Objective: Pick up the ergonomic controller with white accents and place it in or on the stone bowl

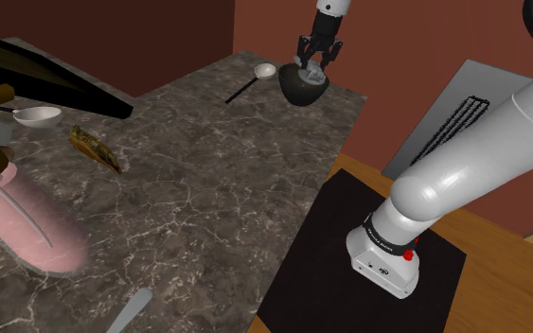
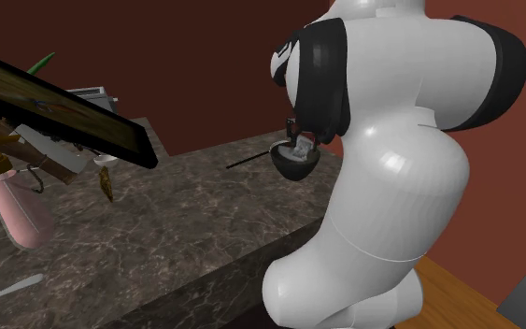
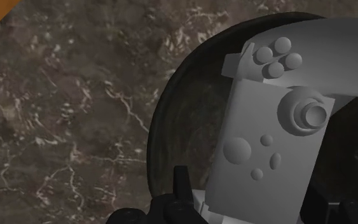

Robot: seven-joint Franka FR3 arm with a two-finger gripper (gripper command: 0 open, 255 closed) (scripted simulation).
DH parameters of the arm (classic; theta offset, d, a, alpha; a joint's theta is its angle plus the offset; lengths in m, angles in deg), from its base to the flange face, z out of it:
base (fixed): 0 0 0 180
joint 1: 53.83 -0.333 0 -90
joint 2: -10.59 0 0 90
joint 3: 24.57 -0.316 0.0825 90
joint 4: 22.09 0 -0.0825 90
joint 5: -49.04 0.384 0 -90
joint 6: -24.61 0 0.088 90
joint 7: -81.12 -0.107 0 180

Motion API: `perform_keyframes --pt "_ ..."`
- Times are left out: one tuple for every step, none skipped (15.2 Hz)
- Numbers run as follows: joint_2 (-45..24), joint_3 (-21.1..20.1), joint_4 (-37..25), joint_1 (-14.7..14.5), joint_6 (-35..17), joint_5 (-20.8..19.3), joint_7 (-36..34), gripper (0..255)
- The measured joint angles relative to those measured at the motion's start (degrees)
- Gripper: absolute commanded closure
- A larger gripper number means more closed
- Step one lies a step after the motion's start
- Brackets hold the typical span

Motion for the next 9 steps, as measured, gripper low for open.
perform_keyframes --pt "0.0 0.0 0.1 0.0 -0.1 0.0 0.0 255" --pt "0.0 0.0 0.1 0.0 -0.2 0.0 0.0 255" --pt "-0.1 0.0 0.1 0.0 -0.2 0.0 0.0 255" --pt "-0.1 0.0 0.1 0.0 -0.2 0.0 0.0 255" --pt "-0.1 0.0 0.1 0.0 -0.2 0.0 0.0 0" --pt "-0.1 0.0 0.1 0.0 -0.2 0.0 0.0 0" --pt "-0.1 0.0 0.1 0.0 -0.2 0.0 0.0 0" --pt "-0.1 0.0 0.1 0.0 -0.2 0.0 0.0 0" --pt "-0.1 0.0 0.1 0.0 -0.2 0.0 0.0 0"
